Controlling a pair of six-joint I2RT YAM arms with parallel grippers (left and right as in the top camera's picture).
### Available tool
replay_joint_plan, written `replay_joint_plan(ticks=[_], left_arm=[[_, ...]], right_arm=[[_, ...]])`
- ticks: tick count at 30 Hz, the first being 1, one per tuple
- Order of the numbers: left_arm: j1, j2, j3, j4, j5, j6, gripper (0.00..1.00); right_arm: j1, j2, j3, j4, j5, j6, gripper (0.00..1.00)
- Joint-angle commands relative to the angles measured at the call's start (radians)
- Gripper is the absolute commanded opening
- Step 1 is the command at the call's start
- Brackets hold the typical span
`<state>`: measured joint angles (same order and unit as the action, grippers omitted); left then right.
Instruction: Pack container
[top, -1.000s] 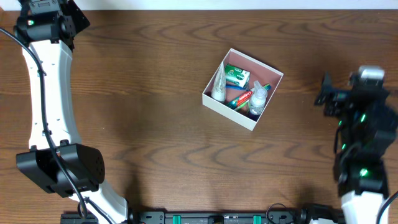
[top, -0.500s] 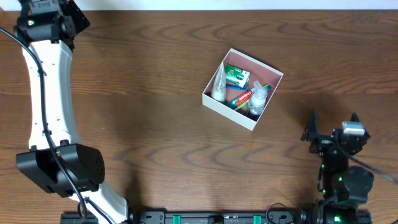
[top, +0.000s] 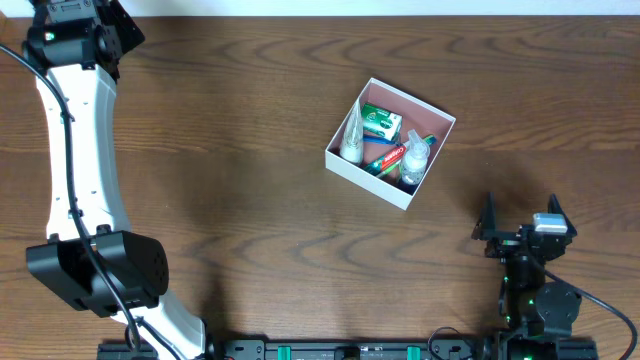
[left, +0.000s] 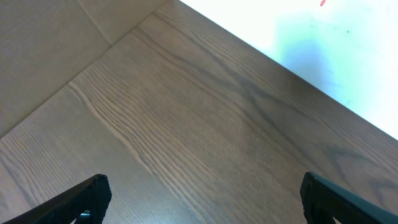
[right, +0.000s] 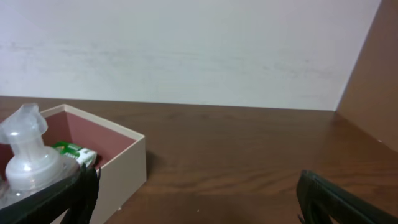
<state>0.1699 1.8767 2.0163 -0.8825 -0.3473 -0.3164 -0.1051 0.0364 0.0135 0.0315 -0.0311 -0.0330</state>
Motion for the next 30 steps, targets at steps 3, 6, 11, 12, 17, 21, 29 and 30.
replay_joint_plan(ticks=[3, 6, 11, 12, 17, 21, 29, 30], left_arm=[[0.002, -0.003, -0.005, 0.001, -0.016, 0.005, 0.98], [0.002, -0.003, -0.005, 0.001, -0.016, 0.005, 0.98], [0.002, -0.002, -0.005, 0.001, -0.016, 0.005, 0.98], [0.002, -0.002, -0.005, 0.001, -0.016, 0.005, 0.98], [0.002, -0.003, -0.005, 0.001, -0.016, 0.005, 0.98], [0.002, -0.003, -0.005, 0.001, -0.016, 0.005, 0.98], [0.002, -0.003, -0.005, 0.001, -0.016, 0.005, 0.98], [0.002, -0.002, -0.005, 0.001, -0.016, 0.005, 0.98]], right_arm=[[0.007, -0.032, -0.008, -0.023, 0.000, 0.017, 0.99], [0.007, -0.032, -0.008, -0.068, 0.000, 0.017, 0.99], [0.007, -0.030, -0.008, -0.106, 0.016, 0.016, 0.99], [0.007, -0.029, -0.008, -0.106, 0.016, 0.017, 0.99], [0.007, -0.028, -0.008, -0.105, 0.016, 0.017, 0.99], [0.007, -0.028, -0.008, -0.105, 0.016, 0.017, 0.99], [0.007, -0.028, -0.008, -0.105, 0.016, 0.017, 0.99], [0.007, -0.028, -0.008, -0.105, 0.015, 0.017, 0.99]])
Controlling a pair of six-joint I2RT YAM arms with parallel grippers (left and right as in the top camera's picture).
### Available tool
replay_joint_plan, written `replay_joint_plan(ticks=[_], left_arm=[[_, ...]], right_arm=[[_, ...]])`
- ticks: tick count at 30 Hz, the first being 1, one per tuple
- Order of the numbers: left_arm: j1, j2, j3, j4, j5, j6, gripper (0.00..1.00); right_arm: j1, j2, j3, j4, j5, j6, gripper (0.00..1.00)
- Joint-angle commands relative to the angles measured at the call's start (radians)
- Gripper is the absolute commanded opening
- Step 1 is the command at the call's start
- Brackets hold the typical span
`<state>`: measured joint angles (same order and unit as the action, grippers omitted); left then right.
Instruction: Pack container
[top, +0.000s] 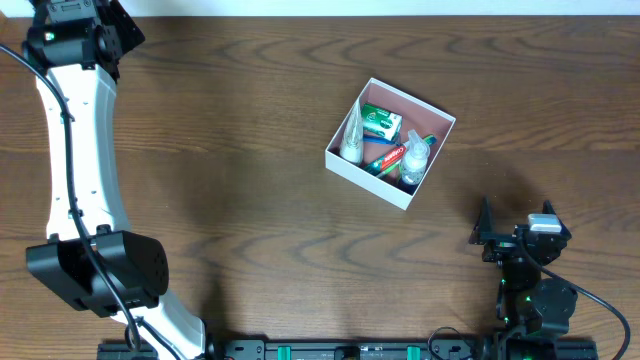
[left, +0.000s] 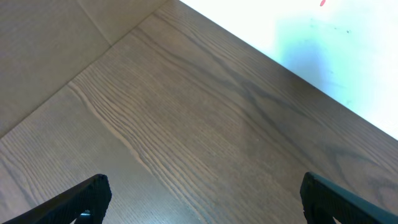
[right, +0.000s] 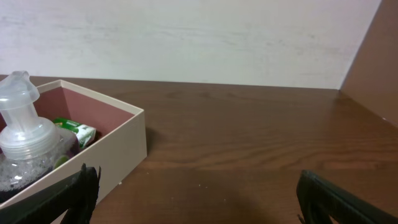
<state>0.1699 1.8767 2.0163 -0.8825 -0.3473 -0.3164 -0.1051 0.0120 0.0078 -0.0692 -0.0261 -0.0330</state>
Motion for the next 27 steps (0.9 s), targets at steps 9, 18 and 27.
replay_joint_plan(ticks=[9, 18, 27], left_arm=[[0.002, -0.003, -0.005, 0.001, -0.016, 0.005, 0.98], [0.002, -0.003, -0.005, 0.000, -0.016, 0.005, 0.98], [-0.037, -0.036, -0.007, -0.087, 0.026, 0.005, 0.98]], right_arm=[[0.007, -0.003, -0.002, -0.005, 0.011, 0.017, 0.99], [0.007, -0.003, -0.002, -0.005, 0.010, 0.017, 0.99], [0.007, -0.003, -0.002, -0.005, 0.010, 0.017, 0.99]])
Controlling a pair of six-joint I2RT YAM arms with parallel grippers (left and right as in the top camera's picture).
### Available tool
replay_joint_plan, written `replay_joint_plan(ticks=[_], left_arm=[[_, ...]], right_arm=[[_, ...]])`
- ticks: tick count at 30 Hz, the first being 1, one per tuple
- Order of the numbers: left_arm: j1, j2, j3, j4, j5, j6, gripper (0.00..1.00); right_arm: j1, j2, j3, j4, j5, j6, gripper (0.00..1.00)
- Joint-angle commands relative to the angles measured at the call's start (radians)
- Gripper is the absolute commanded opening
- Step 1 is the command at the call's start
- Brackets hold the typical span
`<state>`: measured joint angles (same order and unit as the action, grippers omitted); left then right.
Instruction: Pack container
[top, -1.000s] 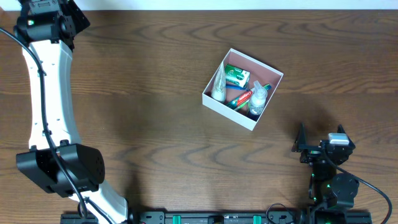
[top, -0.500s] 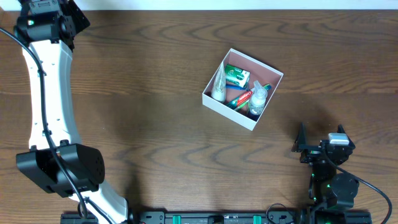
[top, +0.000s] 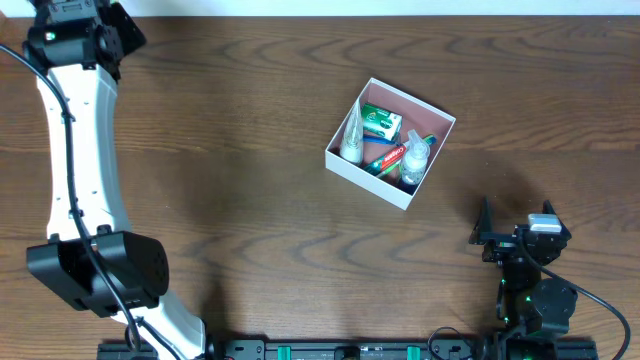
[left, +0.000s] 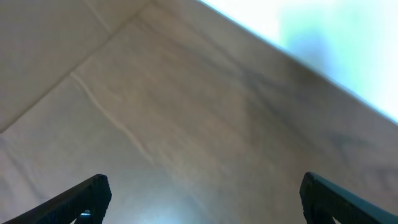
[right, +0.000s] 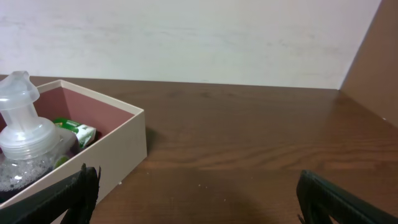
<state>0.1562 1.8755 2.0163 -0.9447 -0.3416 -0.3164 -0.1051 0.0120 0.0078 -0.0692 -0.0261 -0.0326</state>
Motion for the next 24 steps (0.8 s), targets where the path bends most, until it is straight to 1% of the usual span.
replay_joint_plan(ticks=[1, 5, 8, 10, 12, 17, 21, 24], left_arm=[[-0.034, -0.042, -0.013, -0.037, 0.019, 0.006, 0.98], [-0.089, -0.077, -0.081, -0.038, 0.018, 0.010, 0.98], [-0.131, -0.129, -0.185, 0.048, 0.014, 0.013, 0.98], [-0.154, -0.189, -0.299, 0.166, 0.015, 0.044, 0.98], [-0.168, -0.274, -0.451, 0.311, 0.015, 0.070, 0.98], [-0.169, -0.497, -0.808, 0.596, 0.042, 0.069, 0.98], [-0.169, -0.662, -1.051, 0.753, 0.045, 0.073, 0.98], [-0.169, -0.764, -1.199, 0.835, 0.045, 0.077, 0.98]], right_arm=[[0.007, -0.003, -0.002, -0.005, 0.011, 0.017, 0.99], [0.007, -0.003, -0.002, -0.005, 0.010, 0.017, 0.99], [0.007, -0.003, -0.002, -0.005, 0.010, 0.017, 0.99], [0.007, -0.003, -0.002, -0.005, 0.011, 0.017, 0.99], [0.007, -0.003, -0.002, -0.005, 0.010, 0.017, 0.99], [0.007, -0.003, -0.002, -0.005, 0.011, 0.017, 0.99], [0.007, -0.003, -0.002, -0.004, 0.011, 0.017, 0.99], [0.007, -0.003, -0.002, -0.005, 0.010, 0.017, 0.99]])
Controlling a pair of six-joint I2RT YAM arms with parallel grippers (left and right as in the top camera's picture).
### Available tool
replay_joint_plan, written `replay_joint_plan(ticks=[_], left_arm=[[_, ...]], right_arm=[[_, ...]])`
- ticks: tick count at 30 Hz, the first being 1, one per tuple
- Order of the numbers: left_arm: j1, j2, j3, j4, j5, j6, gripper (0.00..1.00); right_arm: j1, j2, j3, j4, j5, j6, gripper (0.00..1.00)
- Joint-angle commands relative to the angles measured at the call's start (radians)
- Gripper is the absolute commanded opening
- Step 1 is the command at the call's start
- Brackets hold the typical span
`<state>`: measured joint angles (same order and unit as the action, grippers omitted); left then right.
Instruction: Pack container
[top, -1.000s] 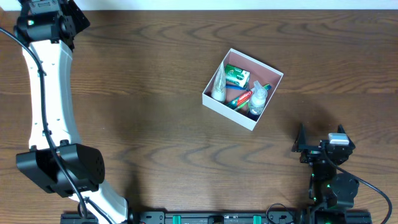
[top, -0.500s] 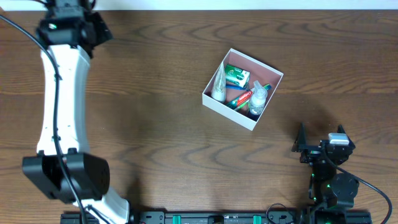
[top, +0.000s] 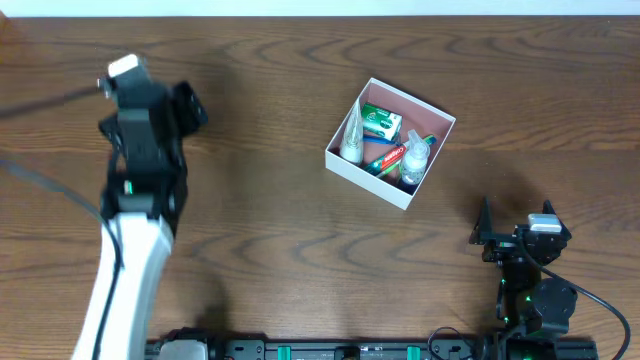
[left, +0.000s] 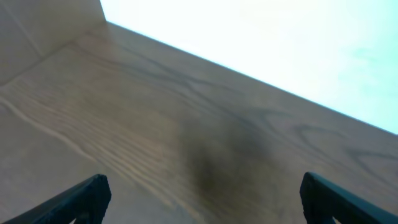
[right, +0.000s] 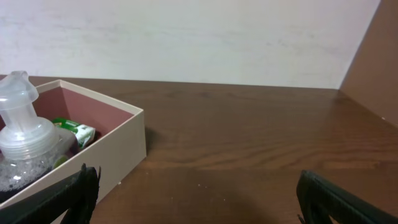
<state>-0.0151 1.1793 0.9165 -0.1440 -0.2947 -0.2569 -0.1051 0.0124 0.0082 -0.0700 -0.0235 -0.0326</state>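
The white box (top: 343, 161) with a red inside sits right of centre. It holds a clear cone-shaped bottle (top: 352, 133), a green packet (top: 381, 122), a red tube (top: 388, 157) and a clear pump bottle (top: 415, 160). My left gripper (top: 160, 98) hangs over the left part of the table, far from the box; in its wrist view it is open (left: 202, 208) over bare wood. My right gripper (top: 520, 222) sits low at the near right, open (right: 199, 208) and empty, facing the box (right: 118, 155) and pump bottle (right: 25, 140).
The wooden table (top: 260, 230) has a pale wall along its far edge (right: 186, 43). A brown panel (right: 373, 68) rises at the right in the right wrist view. The left arm's white link (top: 125, 290) runs from the near edge up to the gripper.
My left arm has swung from the table's far left corner to a spot nearer the middle and closer to me; its view now shows different wood. The right arm and box are unchanged.
At first my left gripper hung open at the far left corner and my right gripper stood open close to the box. The right gripper then sat slightly further back and lower. The left wrist view blurred, and now the left arm is further right.
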Motion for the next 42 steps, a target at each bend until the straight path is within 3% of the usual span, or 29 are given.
replay_joint_plan(ticks=[1, 8, 13, 26, 42], left_arm=[[0.002, -0.106, -0.155, 0.069, -0.001, 0.017, 0.98], [0.002, -0.377, -0.482, 0.300, 0.079, 0.016, 0.98], [0.002, -0.581, -0.642, 0.341, 0.078, 0.017, 0.98], [0.002, -0.985, -0.911, 0.341, 0.078, 0.018, 0.98], [0.002, -1.178, -0.912, 0.098, 0.111, 0.089, 0.98]], right_arm=[[0.007, -0.004, -0.003, -0.004, 0.008, 0.017, 0.99], [0.007, -0.004, -0.003, -0.004, 0.008, 0.017, 0.99], [0.007, -0.004, -0.003, -0.004, 0.008, 0.017, 0.99], [0.007, -0.004, -0.003, -0.004, 0.008, 0.017, 0.99], [0.007, -0.004, -0.003, -0.004, 0.008, 0.017, 0.99]])
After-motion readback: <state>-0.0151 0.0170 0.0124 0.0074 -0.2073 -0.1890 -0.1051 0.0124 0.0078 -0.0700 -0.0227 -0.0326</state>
